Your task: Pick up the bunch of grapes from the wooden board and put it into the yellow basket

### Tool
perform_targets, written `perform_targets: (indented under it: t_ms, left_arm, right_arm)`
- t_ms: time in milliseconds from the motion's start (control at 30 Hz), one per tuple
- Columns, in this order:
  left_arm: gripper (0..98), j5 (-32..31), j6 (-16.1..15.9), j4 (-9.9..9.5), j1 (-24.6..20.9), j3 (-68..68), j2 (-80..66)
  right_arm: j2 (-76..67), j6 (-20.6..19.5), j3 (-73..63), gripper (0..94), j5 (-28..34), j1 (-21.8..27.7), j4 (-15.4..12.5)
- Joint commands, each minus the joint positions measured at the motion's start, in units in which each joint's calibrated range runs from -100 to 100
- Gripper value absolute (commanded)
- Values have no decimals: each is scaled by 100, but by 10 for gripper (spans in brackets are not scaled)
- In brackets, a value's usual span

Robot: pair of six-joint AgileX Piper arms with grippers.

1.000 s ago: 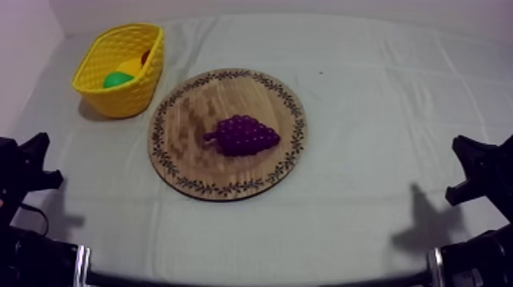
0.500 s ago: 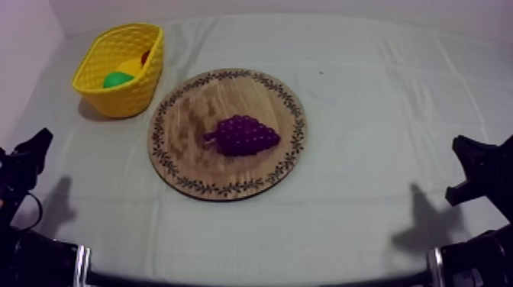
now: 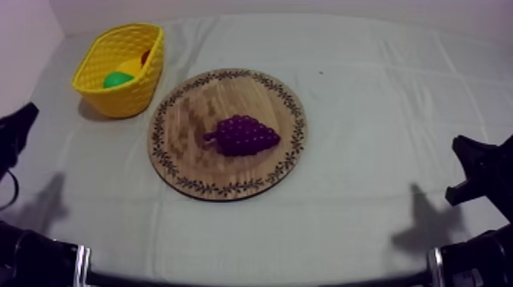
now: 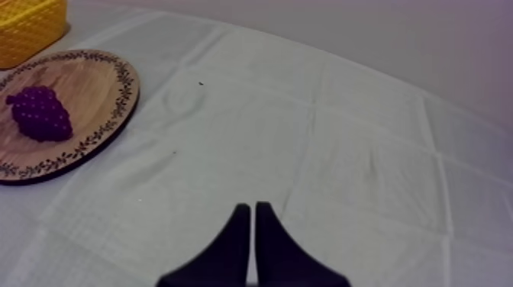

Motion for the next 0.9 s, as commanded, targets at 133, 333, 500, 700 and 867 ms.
perform_targets:
  t_ms: [133, 333, 500, 700, 867]
  left_arm:
    - [0, 2379, -2081, 150, 140, -3436, 2324]
    - [0, 3018, -2356, 279, 297, -4863, 3832]
    - [0, 3290, -2465, 162, 704, -5818, 5054]
    - [0, 3479, -2166, -537, 1533, -6923, 6319]
    - [0, 3653, -2150, -844, 2039, -7462, 7130]
  right_arm:
    - [-1, -2, -3, 4, -3, 2, 1]
    - [-1, -2, -3, 4, -3, 2, 1]
    - [-1, 0, -3, 4, -3, 2, 1]
    - [-1, 1, -3, 4, -3, 2, 1]
    - [-1, 1, -3, 4, -3, 2, 1]
